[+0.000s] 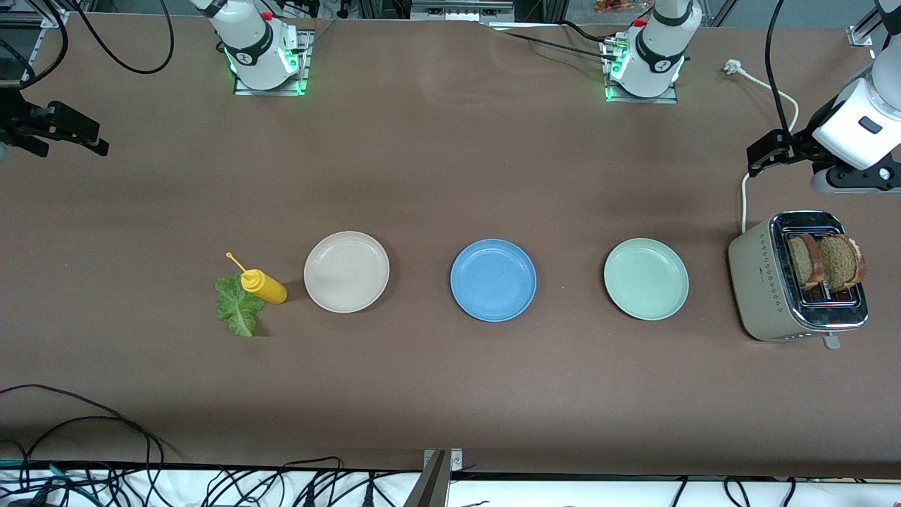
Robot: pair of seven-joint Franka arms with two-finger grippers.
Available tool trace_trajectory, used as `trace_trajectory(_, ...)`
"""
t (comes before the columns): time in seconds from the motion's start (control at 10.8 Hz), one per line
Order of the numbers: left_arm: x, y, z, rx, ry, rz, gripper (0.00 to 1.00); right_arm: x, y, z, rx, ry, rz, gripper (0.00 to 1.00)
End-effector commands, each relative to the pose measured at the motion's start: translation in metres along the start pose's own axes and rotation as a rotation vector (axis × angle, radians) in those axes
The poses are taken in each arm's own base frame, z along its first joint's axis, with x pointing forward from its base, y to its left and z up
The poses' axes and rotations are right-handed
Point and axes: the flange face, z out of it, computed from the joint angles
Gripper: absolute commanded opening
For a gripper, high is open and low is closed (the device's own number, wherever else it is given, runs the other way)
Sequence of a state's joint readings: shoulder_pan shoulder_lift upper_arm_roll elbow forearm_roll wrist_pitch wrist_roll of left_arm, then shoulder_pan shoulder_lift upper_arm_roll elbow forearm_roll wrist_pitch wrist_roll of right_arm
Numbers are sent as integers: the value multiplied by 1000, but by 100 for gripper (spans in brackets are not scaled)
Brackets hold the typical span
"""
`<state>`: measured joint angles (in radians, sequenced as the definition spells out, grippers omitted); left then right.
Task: Make sandwich in blue plate with both arms
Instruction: 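Lower the left gripper into the toaster and grasp a bread slice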
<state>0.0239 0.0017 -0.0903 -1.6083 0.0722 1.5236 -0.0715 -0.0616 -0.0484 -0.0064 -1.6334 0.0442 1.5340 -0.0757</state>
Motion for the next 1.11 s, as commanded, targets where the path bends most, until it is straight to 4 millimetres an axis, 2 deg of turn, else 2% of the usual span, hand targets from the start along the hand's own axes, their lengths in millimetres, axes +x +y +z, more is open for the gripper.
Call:
trace_trajectory(0.0,3,-5,-23,21,39,63,100,0,2,-7,3,2,-7,100)
trace_trajectory(0.19,20,-46,-11,11,45,145,100,0,2,-5,4,-4,-7,100)
trace_trajectory(0.37,43,-81,9,22,79,97,100,0,4,-6,4,-2,-4,100)
trace_trajectory(0.46,58,-92,32,24,67,82,100,0,4,-6,4,0,1,100)
trace_trajectory(0.56,71,-118,54,42,69,64,100,0,2,-6,4,-2,1,100)
trace_trajectory(0.65,84,-128,72,46,85,97,100,0,4,-6,4,0,-1,100)
trace_trajectory(0.74,94,-138,102,34,52,102,100,-1,5,-6,4,-2,-1,100)
trace_trajectory(0.83,100,-153,122,29,33,90,100,-1,5,-6,4,-2,-1,100)
trace_trajectory(1.02,112,-165,162,56,19,93,100,0,5,-6,6,-3,-3,100)
